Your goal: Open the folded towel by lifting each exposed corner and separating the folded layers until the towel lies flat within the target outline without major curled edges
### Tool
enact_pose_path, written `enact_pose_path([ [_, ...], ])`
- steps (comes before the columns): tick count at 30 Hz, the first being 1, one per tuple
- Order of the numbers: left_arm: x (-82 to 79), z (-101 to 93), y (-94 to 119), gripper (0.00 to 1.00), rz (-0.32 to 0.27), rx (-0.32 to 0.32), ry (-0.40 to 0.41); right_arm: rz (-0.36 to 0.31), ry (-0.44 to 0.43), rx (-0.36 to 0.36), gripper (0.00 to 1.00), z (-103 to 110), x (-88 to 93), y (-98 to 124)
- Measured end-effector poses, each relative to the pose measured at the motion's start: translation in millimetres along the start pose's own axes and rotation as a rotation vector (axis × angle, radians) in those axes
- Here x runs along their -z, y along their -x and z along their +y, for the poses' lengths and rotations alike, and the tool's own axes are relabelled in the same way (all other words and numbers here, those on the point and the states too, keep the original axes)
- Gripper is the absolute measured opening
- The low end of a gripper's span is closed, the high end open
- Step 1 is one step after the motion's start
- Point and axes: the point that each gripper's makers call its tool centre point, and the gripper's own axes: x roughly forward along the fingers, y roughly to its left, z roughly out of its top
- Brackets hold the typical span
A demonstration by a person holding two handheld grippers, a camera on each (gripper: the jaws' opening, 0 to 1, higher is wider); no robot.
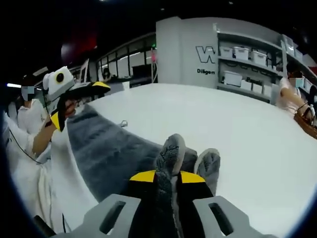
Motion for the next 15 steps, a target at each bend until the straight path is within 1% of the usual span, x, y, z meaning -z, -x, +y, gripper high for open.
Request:
enact_pose_path([
  [3, 4.6, -1.1, -4, 0.72, 0.013, 0.009, -0.02, 0.021, 0.023, -0.005, 0.1, 4, 1.4, -1],
  [4, 6.3, -1.6, -6, 0.71, 0.018, 0.012, -0.023, 0.029, 0.026, -0.014, 0.1, 8, 1.7, -1],
  [6, 13.4, -4.0, -9, 0.68, 0.054, 0.017, -0.023, 0.036, 0.043, -0.028, 0.1, 15, 1.2, -1],
  [9, 12.9, -9.0, -14, 0.7, 0.042, 0.027, -0.023, 0.049, 0.058, -0.04, 0.1, 20, 1.0, -1],
  [12, 14.7, -10.7, -18, 0.69, 0.046, 0.031, -0.021, 0.06, 0.074, -0.048, 0.09, 25, 2.3, -1],
  [15, 16.4, -14.1, -22, 0.67, 0.049, 0.047, -0.008, 0.072, 0.075, -0.051, 0.1, 25, 4.2, -1],
])
